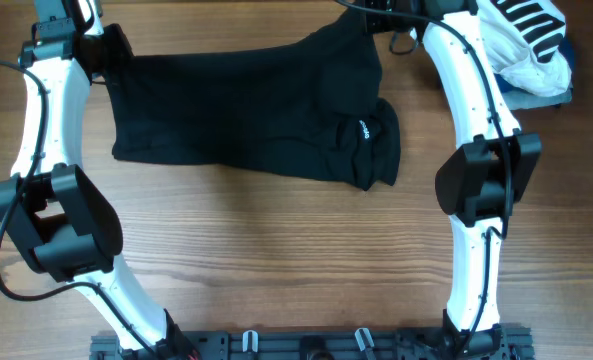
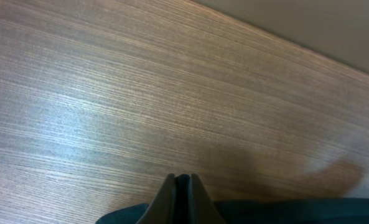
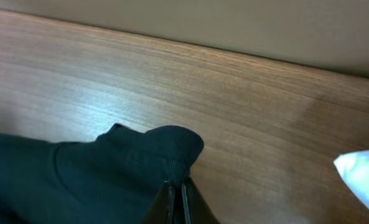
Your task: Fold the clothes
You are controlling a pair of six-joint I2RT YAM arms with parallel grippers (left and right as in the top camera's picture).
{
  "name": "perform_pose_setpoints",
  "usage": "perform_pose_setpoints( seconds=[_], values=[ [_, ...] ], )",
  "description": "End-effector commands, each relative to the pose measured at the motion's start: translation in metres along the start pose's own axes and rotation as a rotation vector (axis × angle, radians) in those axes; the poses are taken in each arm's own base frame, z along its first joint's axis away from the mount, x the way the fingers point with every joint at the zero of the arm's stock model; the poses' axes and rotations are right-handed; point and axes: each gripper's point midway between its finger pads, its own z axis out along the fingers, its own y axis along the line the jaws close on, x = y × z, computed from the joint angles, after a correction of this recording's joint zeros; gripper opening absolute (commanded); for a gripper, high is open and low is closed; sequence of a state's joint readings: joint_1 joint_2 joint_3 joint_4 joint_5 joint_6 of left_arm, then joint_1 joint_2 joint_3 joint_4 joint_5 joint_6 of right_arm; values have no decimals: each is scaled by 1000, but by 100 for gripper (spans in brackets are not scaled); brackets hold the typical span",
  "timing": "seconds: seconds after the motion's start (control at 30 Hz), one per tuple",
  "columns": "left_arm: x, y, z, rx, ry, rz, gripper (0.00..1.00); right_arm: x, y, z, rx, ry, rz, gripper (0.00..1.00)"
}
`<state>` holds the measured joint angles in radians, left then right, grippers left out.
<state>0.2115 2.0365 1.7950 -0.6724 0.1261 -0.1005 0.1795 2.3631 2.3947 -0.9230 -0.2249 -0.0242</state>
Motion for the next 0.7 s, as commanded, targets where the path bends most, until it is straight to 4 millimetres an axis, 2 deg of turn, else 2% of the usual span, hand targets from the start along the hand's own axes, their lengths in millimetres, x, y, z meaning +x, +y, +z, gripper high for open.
perform_pose_setpoints(
  seconds=[0.0, 0.17, 0.37, 0.5, 0.67],
  values=[
    [-6, 0, -13, 2, -11, -17, 4, -13, 13, -59, -9, -21, -33, 4],
    [7, 3, -21, -10, 46, -26, 4, 45, 19, -85, -17, 217, 1, 4],
    [38, 7, -25, -31, 172, -42, 4, 93, 26, -100, -33, 418, 50, 4],
    [60, 11, -23, -42, 247, -28, 4, 119, 30, -88, -44, 511, 61, 4],
    [87, 28, -14, -115, 310, -13, 4, 159, 37, -72, -80, 641, 92, 4]
  ],
)
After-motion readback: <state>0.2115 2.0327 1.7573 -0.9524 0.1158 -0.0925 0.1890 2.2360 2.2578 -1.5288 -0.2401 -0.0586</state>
